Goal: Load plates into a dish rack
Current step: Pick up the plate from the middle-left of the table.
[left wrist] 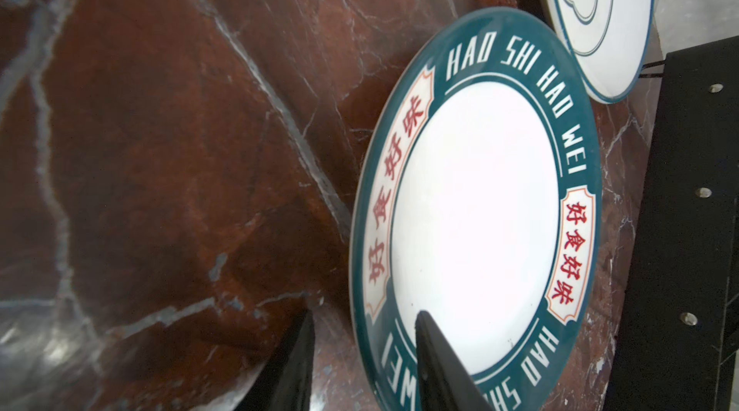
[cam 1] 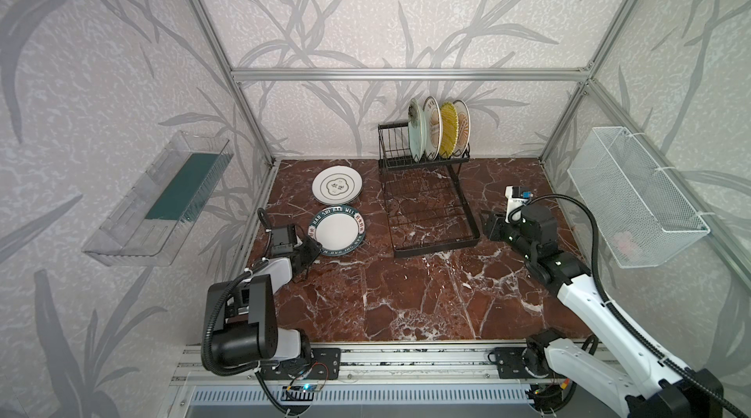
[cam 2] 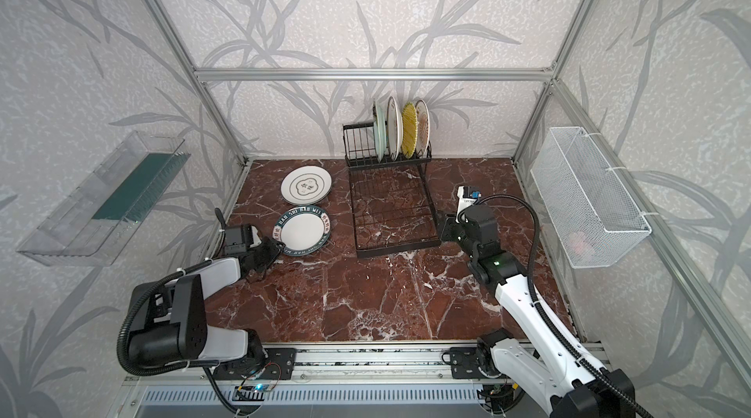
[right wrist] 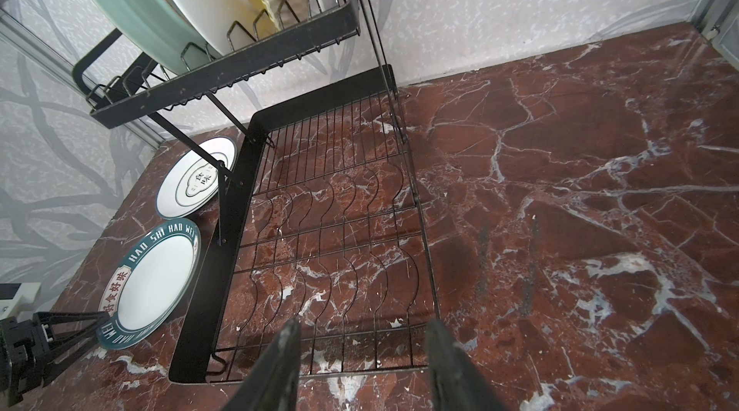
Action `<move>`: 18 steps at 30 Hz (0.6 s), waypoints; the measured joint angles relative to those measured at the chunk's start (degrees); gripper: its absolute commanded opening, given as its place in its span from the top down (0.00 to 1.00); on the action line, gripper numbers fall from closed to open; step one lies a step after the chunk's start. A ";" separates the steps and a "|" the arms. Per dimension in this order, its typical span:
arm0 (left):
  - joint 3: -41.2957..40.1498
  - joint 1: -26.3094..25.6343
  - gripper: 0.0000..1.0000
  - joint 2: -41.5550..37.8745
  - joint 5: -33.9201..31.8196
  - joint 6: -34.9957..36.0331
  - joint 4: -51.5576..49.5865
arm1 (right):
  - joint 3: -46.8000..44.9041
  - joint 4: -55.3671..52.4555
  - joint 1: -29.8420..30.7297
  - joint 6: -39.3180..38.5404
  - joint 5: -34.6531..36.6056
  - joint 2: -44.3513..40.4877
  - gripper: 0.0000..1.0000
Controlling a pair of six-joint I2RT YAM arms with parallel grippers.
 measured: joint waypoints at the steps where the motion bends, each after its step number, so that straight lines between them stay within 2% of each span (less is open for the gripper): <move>1: 0.00 0.00 0.63 0.24 0.22 -0.11 0.35 | 0.00 0.00 0.00 0.02 0.00 0.00 0.49; 18: -0.02 0.04 0.82 2.29 2.05 -1.03 3.26 | 0.00 0.00 0.00 0.02 0.00 0.00 0.49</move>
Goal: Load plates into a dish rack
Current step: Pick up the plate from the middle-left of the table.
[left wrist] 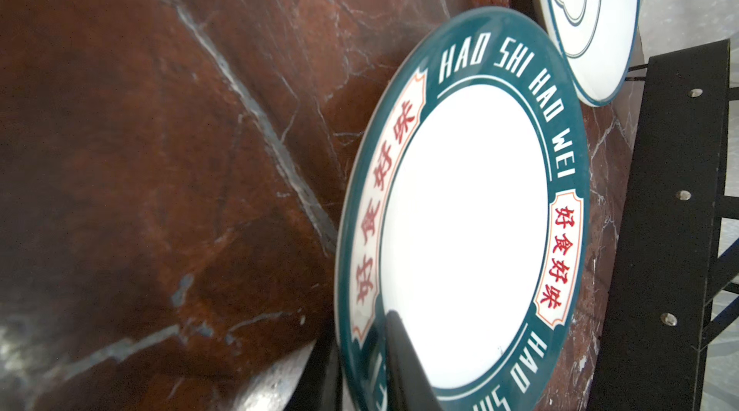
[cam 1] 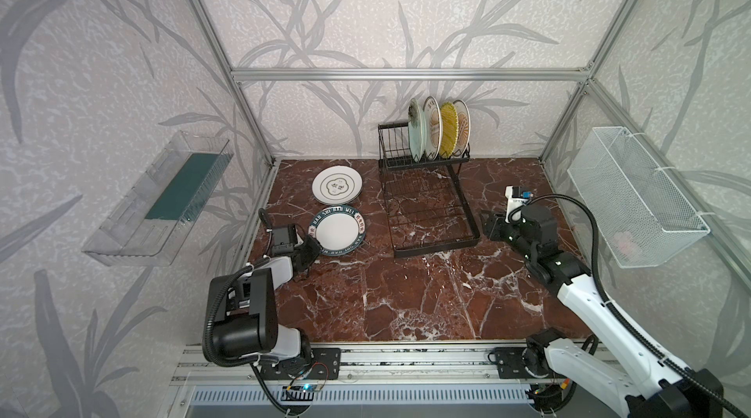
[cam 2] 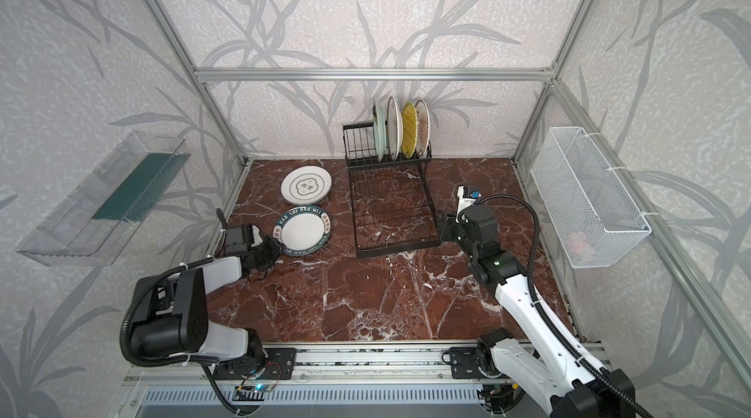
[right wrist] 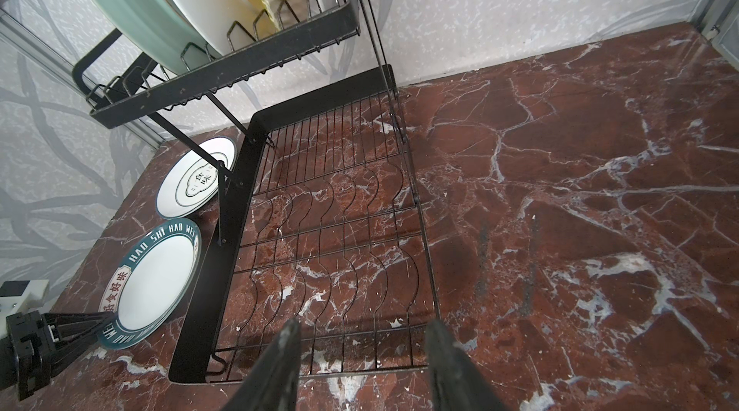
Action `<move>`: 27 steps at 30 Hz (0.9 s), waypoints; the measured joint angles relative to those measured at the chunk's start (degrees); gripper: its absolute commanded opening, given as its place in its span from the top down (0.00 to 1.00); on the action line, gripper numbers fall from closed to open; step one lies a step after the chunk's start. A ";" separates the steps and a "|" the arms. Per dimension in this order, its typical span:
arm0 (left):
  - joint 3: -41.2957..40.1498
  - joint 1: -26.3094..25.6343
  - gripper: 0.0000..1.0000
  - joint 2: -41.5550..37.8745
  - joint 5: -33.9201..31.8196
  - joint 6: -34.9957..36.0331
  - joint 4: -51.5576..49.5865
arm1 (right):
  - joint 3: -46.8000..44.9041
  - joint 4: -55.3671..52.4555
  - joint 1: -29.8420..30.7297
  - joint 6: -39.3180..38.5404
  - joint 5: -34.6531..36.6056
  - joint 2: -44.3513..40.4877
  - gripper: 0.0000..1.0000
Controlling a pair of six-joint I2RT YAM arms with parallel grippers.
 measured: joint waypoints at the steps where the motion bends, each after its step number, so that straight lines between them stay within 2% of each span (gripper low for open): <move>1: 0.00 0.00 0.82 0.00 0.00 -0.02 0.02 | 0.00 0.00 0.00 0.00 0.00 0.00 0.49; 22: 0.00 0.07 0.94 -2.49 0.87 -1.20 1.36 | -0.20 0.00 0.00 -0.02 0.07 -1.11 0.49; 27: 0.00 0.07 1.00 -4.66 0.96 -1.40 0.96 | -0.24 0.00 0.00 0.00 0.04 -1.20 0.49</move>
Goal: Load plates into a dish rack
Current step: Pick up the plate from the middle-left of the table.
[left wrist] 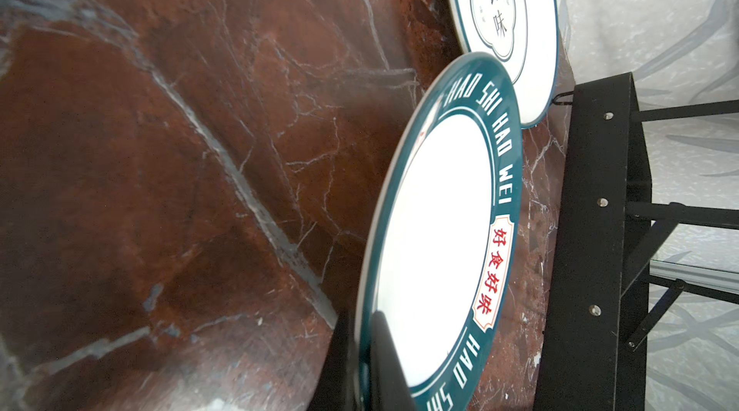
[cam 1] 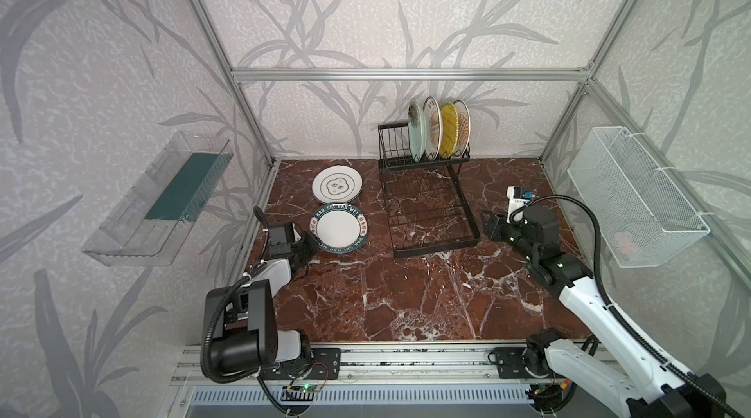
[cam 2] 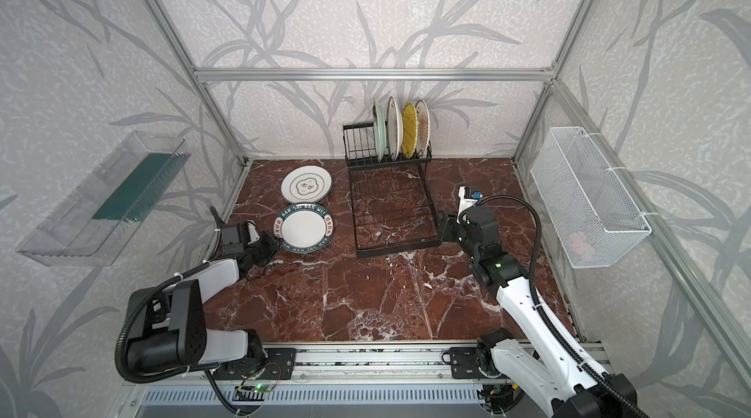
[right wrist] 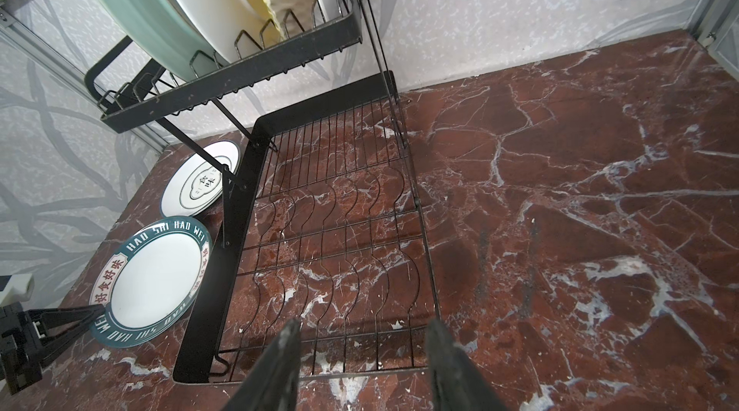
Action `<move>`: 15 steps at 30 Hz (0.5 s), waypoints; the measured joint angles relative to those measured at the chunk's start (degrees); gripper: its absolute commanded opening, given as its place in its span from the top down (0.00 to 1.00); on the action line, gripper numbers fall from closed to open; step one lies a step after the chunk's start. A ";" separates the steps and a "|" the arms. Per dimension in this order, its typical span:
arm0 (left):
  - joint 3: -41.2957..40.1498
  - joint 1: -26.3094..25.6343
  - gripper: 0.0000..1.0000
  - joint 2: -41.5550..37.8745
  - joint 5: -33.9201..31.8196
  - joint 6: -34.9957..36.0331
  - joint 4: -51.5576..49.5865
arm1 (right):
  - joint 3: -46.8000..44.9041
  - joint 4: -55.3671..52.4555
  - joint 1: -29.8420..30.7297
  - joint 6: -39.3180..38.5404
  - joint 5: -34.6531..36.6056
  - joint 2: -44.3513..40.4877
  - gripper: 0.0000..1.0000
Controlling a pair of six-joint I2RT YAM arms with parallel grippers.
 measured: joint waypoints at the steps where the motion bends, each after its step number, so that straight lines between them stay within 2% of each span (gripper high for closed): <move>1: 0.00 0.00 1.00 -0.42 0.00 0.00 -0.26 | 0.00 0.00 0.00 0.00 0.00 -0.02 0.49; 15: -0.02 0.00 1.00 -7.98 0.70 -0.07 -5.60 | -0.50 0.07 0.00 0.39 -1.01 -0.76 0.49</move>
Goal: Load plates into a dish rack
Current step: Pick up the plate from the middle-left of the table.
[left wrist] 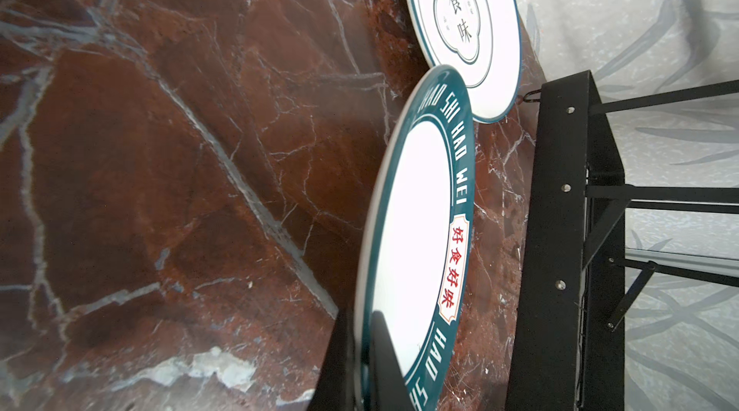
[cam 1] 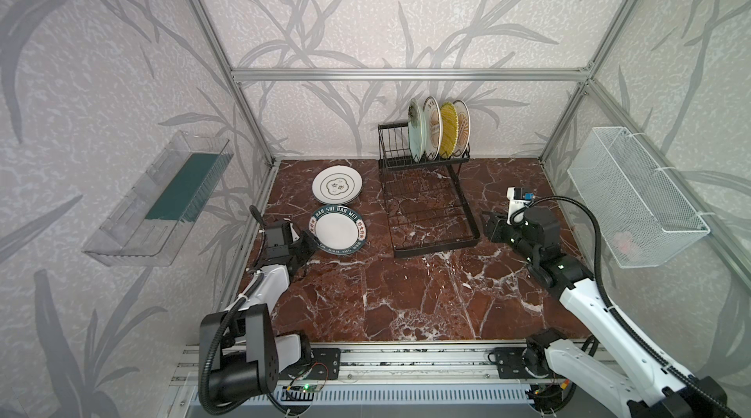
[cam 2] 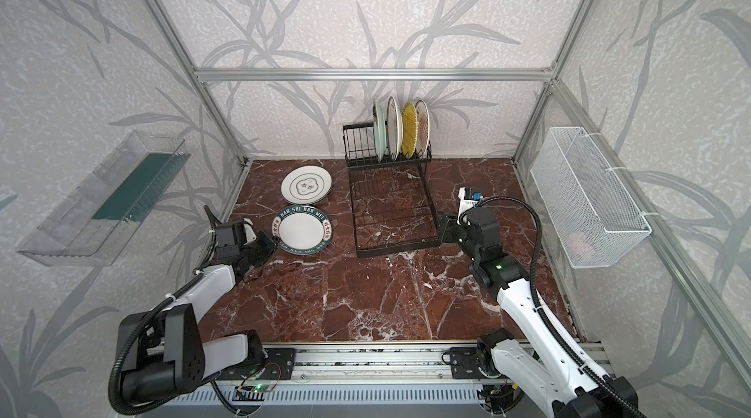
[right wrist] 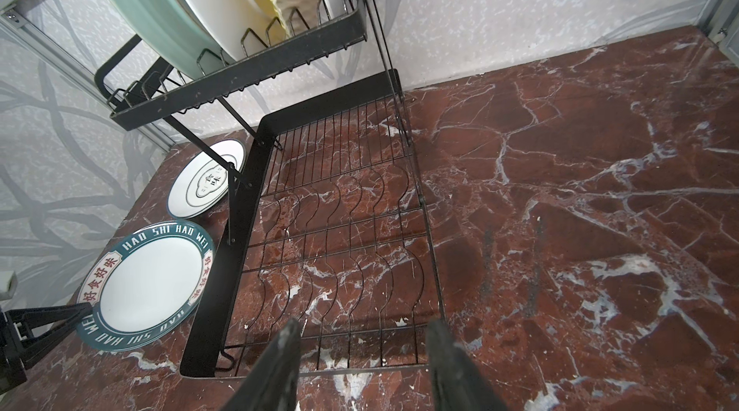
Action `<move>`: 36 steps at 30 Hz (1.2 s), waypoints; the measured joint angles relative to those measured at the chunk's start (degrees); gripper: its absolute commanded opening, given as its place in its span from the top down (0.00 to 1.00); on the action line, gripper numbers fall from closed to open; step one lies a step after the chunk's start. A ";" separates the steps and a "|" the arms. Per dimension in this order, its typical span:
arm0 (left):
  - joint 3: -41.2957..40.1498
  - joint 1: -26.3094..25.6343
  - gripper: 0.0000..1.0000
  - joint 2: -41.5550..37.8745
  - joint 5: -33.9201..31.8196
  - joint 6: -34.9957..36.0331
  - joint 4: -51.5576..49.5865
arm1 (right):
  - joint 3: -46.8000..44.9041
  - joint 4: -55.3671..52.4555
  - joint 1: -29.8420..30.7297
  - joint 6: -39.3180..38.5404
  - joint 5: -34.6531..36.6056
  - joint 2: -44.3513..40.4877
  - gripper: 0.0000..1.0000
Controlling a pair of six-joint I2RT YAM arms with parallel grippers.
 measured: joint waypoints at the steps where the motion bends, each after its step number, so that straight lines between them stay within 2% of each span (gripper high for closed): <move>1: -0.02 0.00 1.00 -0.55 0.26 -0.02 -0.13 | -0.02 0.09 0.00 0.07 -0.22 0.00 0.49; 22: -1.53 0.00 1.00 -9.57 7.21 -4.11 1.09 | -0.74 7.02 0.22 4.96 -8.15 3.69 0.51; 36: -0.70 -0.52 1.00 -11.08 14.10 -5.11 1.16 | -0.68 13.25 6.38 8.17 -11.15 11.43 0.51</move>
